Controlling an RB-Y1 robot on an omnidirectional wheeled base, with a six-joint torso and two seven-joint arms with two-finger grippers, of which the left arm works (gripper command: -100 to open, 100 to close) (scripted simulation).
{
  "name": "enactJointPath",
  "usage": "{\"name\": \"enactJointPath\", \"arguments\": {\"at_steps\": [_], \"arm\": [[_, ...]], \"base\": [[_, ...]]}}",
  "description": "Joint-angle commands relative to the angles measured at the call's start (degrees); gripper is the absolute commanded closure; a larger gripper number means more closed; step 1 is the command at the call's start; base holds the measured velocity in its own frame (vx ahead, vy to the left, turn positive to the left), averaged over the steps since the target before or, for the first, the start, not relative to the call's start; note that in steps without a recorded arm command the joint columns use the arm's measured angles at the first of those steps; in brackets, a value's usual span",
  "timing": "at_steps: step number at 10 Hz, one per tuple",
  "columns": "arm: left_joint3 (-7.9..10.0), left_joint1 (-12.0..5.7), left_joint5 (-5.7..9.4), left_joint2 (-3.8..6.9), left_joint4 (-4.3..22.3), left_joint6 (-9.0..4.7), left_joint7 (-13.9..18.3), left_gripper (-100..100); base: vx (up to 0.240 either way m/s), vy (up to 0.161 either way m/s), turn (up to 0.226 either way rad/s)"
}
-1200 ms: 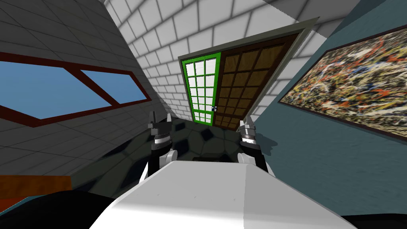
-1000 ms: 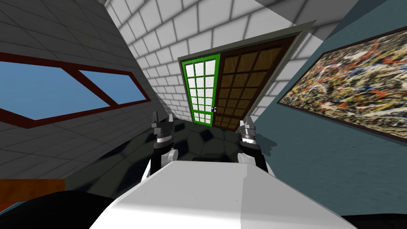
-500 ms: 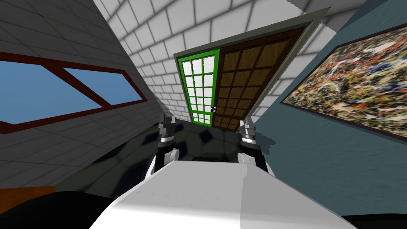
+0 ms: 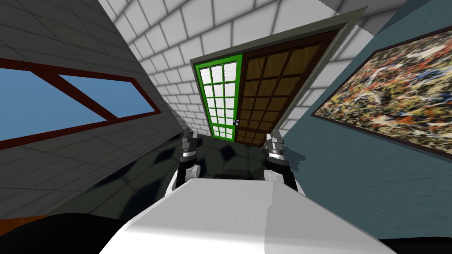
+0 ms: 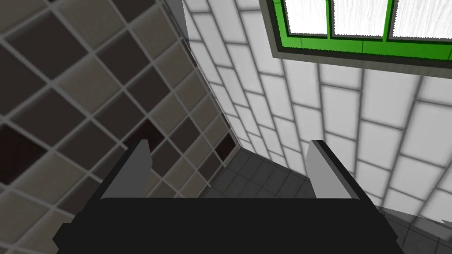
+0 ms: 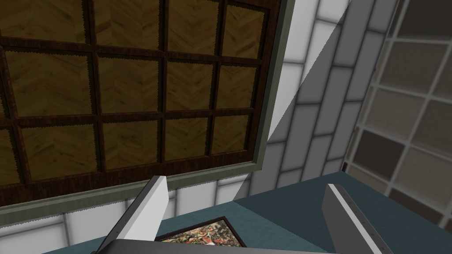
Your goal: Pull the door open
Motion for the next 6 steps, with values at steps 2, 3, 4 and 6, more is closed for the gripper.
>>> {"name": "enactJointPath", "arguments": {"at_steps": [2, 3, 4, 6], "arm": [[0.21, -1.42, -0.26, 0.67, 3.3, -0.28, -2.9, -100], [0.25, -1.93, -0.38, 0.9, 4.7, -0.53, -4.0, -100], [0.28, -2.49, -0.52, 1.13, 6.2, -0.8, -5.2, -100], [0.36, -3.6, -0.79, 1.58, 9.3, -1.35, -7.7, -100]], "base": [[0.099, -0.042, -0.024], [0.095, -0.027, -0.021], [0.094, -0.038, -0.033], [0.107, -0.039, -0.024]]}}
